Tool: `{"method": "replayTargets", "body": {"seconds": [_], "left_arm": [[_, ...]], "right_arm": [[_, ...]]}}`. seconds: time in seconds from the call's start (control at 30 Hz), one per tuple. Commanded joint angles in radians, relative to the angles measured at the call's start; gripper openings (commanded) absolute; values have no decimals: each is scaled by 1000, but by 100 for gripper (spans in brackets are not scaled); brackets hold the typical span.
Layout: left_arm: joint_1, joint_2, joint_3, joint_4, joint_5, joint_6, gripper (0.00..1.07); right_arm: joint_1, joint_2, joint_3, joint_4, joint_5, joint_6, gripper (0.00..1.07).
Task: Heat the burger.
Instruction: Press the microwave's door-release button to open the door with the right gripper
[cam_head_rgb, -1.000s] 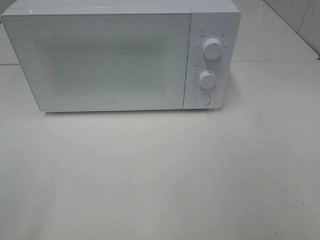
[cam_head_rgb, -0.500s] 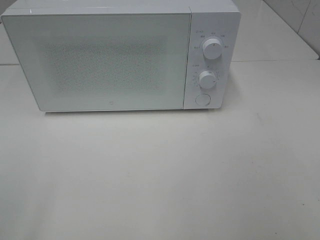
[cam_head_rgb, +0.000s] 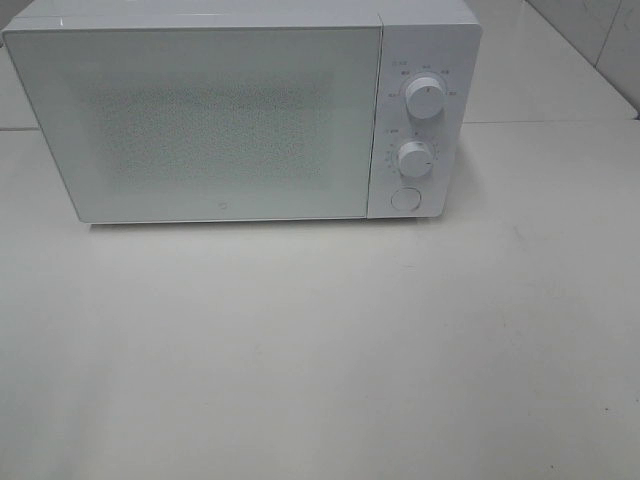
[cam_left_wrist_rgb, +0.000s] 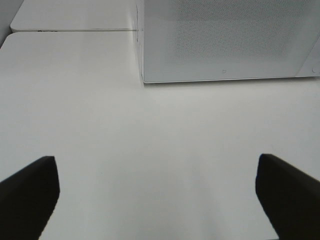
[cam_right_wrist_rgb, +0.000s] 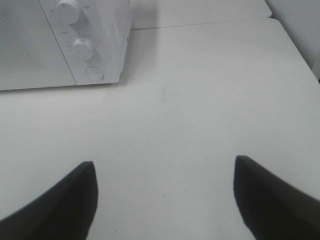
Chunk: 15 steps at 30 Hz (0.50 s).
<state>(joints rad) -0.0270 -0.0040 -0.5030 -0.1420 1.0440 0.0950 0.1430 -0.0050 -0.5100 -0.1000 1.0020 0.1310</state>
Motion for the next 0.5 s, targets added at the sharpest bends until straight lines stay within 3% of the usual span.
{"method": "replayTargets", "body": {"seconds": [0.03, 0.5], "left_arm": [[3, -19, 3, 0, -8, 2, 100], [3, -19, 3, 0, -8, 2, 100]], "right_arm": [[-5, -24, -1, 1, -6, -8, 71], [-5, 18, -46, 1, -14, -11, 71]]}}
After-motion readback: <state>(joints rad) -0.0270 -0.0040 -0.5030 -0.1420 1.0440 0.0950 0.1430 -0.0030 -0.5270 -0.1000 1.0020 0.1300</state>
